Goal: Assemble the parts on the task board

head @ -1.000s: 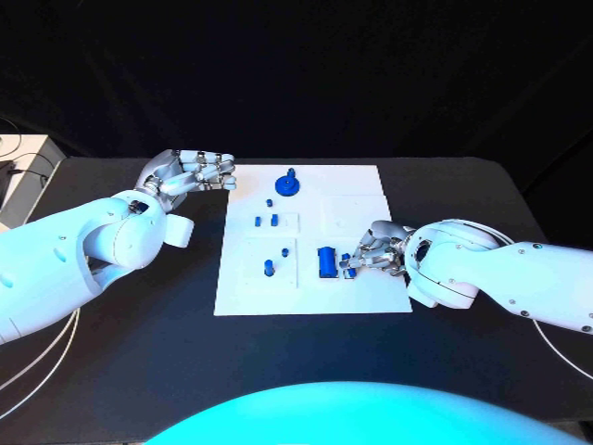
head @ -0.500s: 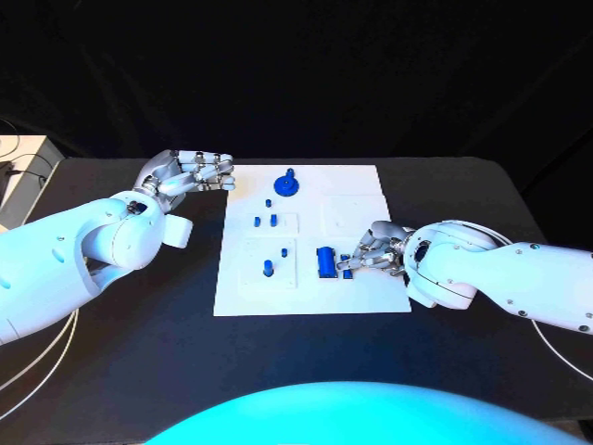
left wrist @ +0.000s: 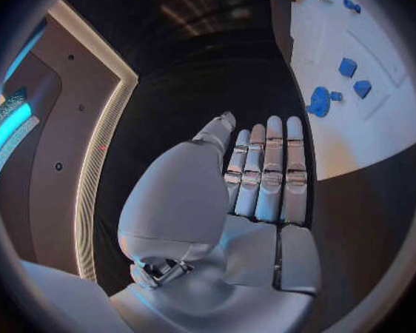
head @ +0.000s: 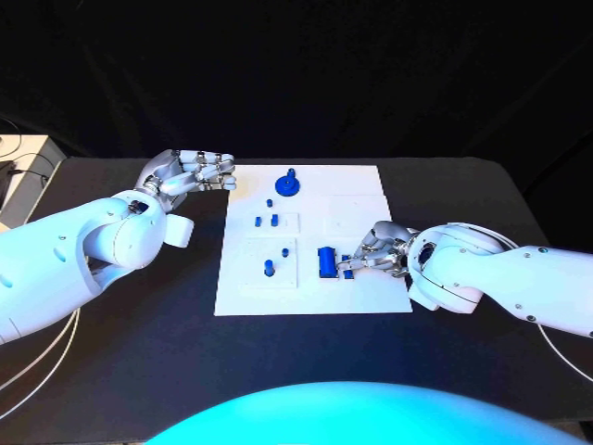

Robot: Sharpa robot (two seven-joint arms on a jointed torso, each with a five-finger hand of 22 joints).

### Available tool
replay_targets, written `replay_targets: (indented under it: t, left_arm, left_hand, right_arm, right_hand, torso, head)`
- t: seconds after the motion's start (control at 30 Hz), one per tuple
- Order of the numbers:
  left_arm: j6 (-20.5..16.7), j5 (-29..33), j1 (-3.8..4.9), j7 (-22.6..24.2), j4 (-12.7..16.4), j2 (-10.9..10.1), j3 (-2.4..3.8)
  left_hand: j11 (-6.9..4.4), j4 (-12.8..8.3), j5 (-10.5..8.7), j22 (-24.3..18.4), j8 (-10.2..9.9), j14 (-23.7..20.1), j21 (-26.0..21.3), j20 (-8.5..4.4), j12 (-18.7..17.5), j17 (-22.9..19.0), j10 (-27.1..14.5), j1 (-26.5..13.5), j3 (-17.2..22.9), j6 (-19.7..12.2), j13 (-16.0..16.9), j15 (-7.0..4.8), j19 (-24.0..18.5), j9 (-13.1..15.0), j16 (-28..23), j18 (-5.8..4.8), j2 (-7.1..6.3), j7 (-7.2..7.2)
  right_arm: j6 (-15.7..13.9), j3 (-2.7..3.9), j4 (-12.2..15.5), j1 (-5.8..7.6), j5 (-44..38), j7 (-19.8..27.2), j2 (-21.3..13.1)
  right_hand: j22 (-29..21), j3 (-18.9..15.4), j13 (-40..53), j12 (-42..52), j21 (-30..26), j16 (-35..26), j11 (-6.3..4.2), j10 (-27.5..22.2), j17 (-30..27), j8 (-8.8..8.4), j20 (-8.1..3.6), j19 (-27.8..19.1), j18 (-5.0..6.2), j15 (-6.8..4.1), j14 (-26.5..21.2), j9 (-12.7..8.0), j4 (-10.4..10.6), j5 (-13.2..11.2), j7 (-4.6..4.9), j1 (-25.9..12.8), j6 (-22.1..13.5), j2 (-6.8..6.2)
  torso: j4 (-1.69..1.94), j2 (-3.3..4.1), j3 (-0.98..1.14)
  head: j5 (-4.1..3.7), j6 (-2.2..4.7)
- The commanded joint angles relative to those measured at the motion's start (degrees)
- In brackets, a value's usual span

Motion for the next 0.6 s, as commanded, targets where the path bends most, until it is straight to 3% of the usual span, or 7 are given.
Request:
replay_targets:
  t: [0.03, 0.13, 0.3, 0.37, 0.6]
  left_arm:
    - [0.6, 0.4, 0.00, 0.4, 0.1, 0.1, 0.05]
    - [0.7, 0.4, 0.00, 0.4, 0.0, 0.2, 0.05]
    - [0.7, 0.4, -0.01, 0.4, -0.1, 0.3, 0.04]
    - [0.8, 0.4, -0.01, 0.4, -0.1, 0.3, 0.04]
    - [0.9, 0.4, -0.02, 0.4, -0.2, 0.5, 0.04]
  left_hand:
    - [0.10, 0.5, 0.14, -0.1, 0.1, -0.4, -0.3, -0.04, -0.1, 0.1, -0.4, 0.3, 0.0, -0.2, -0.1, -0.09, 0.4, 0.0, 0.2, -0.28, -0.08, 0.14]
    - [0.10, 0.5, 0.14, -0.1, 0.1, -0.4, -0.3, -0.04, -0.1, 0.1, -0.4, 0.3, 0.0, -0.2, -0.1, -0.09, 0.4, 0.0, 0.2, -0.28, -0.08, 0.14]
    - [0.10, 0.5, 0.14, -0.1, 0.1, -0.4, -0.3, -0.04, -0.1, 0.1, -0.4, 0.3, 0.0, -0.2, -0.1, -0.09, 0.4, 0.0, 0.2, -0.28, -0.08, 0.14]
    - [0.10, 0.5, 0.14, -0.1, 0.1, -0.4, -0.3, -0.04, -0.1, 0.1, -0.4, 0.3, 0.0, -0.2, -0.1, -0.09, 0.4, 0.0, 0.2, -0.28, -0.08, 0.14]
    - [0.10, 0.5, 0.14, -0.1, 0.1, -0.4, -0.3, -0.04, -0.1, 0.1, -0.4, 0.3, 0.0, -0.2, -0.1, -0.09, 0.4, 0.0, 0.2, -0.28, -0.08, 0.14]
  right_arm:
    - [-0.2, 0.01, 0.5, -0.08, 0.0, 1.7, -0.5]
    - [0.5, 0.03, 0.8, -0.09, -0.1, 2.3, -1.3]
    - [2.0, 0.04, 1.3, -0.12, -0.2, 3.4, -2.5]
    - [2.3, 0.04, 1.6, -0.18, -0.2, 3.7, -2.8]
    - [3.1, 0.04, 2.3, -0.61, -1.8, 3.8, -3.5]
  right_hand:
    - [7.4, 0.2, 0.1, 0.3, -0.1, -0.3, -0.01, 0.0, 0.1, 0.55, 0.22, 4.4, -0.04, 0.28, 0.0, 0.2, 0.2, 0.7, 0.17, 0.2, 0.2, 0.12]
    - [7.5, 0.5, 0.1, 0.3, 0.1, -0.2, 0.05, 0.0, 0.1, 0.89, 0.18, 4.4, -0.08, 0.26, 0.1, 0.6, -1.6, 1.0, 0.20, 1.2, 0.1, 0.63]
    - [7.6, 0.7, 0.2, 0.5, 0.2, -0.2, -0.09, 0.1, 0.2, 1.10, 0.12, 4.4, -0.14, 0.19, 0.0, 0.7, -4.6, 0.5, 0.09, 2.9, 0.2, 0.19]
    - [7.6, 0.8, 0.2, 0.5, 0.3, -0.2, -0.12, 0.2, 0.2, 1.20, 0.11, 4.4, -0.16, 0.19, 0.0, 0.8, -5.3, -0.2, 0.04, 3.3, 0.2, 0.01]
    - [7.7, 1.2, 0.4, 0.9, 0.5, -0.1, -0.25, 0.4, 0.4, 1.70, 0.00, 4.5, -0.30, 0.11, 0.0, 1.1, -6.9, -2.9, -0.15, 4.5, 0.4, 0.00]
  torso:
    - [0.00, -0.03, 0.06]
    - [-0.01, -0.06, 0.05]
    - [-0.10, 0.02, 0.06]
    - [-0.13, 0.01, 0.13]
    - [-0.12, -0.01, 0.01]
  head:
    - [0.05, 0.00]
    - [0.04, 0.00]
    - [0.15, 0.00]
    - [0.09, 0.00]
    - [-0.16, 0.00]
